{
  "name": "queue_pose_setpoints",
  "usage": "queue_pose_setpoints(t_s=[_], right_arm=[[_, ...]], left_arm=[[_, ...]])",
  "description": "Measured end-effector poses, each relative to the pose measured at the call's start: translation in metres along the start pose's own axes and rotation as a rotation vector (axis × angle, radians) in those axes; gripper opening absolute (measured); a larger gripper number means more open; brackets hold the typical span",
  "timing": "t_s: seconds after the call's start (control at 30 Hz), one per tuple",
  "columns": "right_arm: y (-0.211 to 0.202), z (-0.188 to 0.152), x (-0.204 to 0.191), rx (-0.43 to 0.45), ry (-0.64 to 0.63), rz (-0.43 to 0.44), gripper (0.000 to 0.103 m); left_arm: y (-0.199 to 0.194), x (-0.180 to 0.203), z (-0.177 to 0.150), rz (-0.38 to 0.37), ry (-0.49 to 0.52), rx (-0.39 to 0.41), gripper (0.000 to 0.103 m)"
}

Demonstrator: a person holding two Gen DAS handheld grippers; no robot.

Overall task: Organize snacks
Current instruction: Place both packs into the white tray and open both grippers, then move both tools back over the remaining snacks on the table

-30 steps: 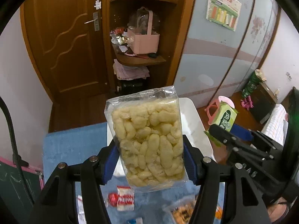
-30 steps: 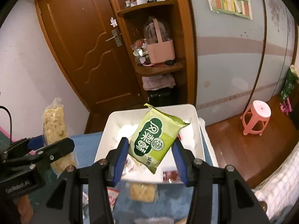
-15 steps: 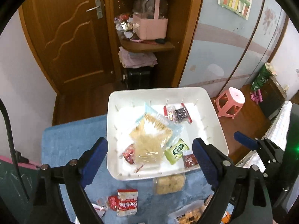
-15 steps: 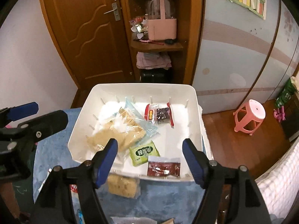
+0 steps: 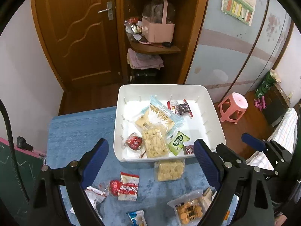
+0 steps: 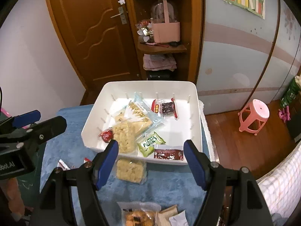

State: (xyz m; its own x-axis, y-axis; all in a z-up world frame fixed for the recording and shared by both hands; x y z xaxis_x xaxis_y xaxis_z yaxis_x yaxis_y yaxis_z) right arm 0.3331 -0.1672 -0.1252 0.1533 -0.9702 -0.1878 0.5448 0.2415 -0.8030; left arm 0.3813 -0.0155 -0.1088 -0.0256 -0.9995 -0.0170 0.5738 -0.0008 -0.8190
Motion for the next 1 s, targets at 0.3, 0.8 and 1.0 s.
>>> queue_pose_setpoints(t_s=[0.3, 0.8, 1.0], right_arm=[[-0.051, -0.023, -0.009, 0.038, -0.055, 0.024, 0.073], [-0.088, -0.085, 0.014, 0.002, -0.05, 0.042, 0.073], [-0.067, -0.123, 0.013, -0.086, -0.023, 0.076, 0.073]], left_arm=[[-0.046, 0.005, -0.026, -0.01, -0.005, 0.044, 0.091], [-0.081, -0.016, -0.099, 0.024, -0.029, 0.047, 0.091], [-0.063, -0.033, -0.138, 0.048, -0.066, -0.028, 0.091]])
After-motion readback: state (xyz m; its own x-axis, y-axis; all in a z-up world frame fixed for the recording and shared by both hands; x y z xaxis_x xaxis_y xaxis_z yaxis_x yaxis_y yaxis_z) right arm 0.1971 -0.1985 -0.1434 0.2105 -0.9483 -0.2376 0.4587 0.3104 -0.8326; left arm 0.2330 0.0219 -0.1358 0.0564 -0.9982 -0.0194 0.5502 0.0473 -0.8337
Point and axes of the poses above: each gripper's, at about its wrist camera, not at the fingertips, and y roughly the way its jaws point, x to its right, z to its top, the point moved 6 cm from there along y, roughly the way its jaws point, and after that the axes turned 6 degrees about z, right-handed, at the moved point
